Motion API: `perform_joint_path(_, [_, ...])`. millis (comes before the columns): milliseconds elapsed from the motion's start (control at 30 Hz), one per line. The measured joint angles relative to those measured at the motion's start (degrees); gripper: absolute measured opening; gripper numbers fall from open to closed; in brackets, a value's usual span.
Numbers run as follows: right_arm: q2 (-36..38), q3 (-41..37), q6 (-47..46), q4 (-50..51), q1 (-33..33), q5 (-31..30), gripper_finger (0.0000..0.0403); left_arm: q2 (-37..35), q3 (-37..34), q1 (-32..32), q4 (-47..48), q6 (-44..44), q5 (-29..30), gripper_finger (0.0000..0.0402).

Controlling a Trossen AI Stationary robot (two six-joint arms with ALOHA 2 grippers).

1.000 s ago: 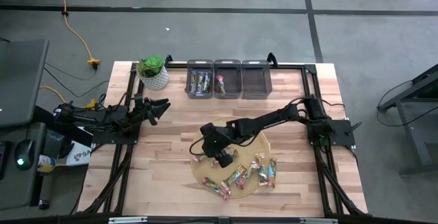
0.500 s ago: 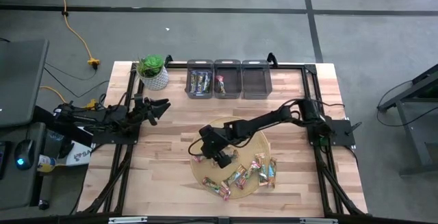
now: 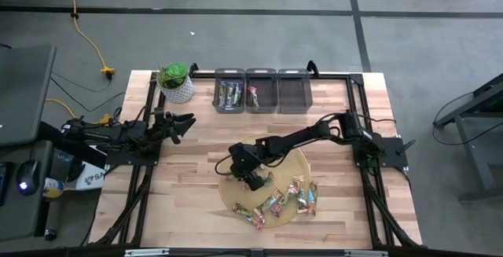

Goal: Pick and place Granola Bars by type
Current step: Put the red granola bar into the middle black bin

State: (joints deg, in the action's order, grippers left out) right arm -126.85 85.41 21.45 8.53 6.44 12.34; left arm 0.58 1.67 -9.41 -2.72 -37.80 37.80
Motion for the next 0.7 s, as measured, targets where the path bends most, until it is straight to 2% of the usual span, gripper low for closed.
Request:
perform_joint_path(300, [-0.02, -0.02, -1.19, 0.68, 0.06, 0.07, 0.0207, 0.0, 0.0, 0.0, -0.07, 0.0, 0.0, 0.0211])
perform_joint_path(700, [-0.76, 0.11, -3.02, 0.79, 0.06, -0.27, 0.0129, 0.0, 0.0, 0.0, -0.09, 0.0, 0.02, 0.0211])
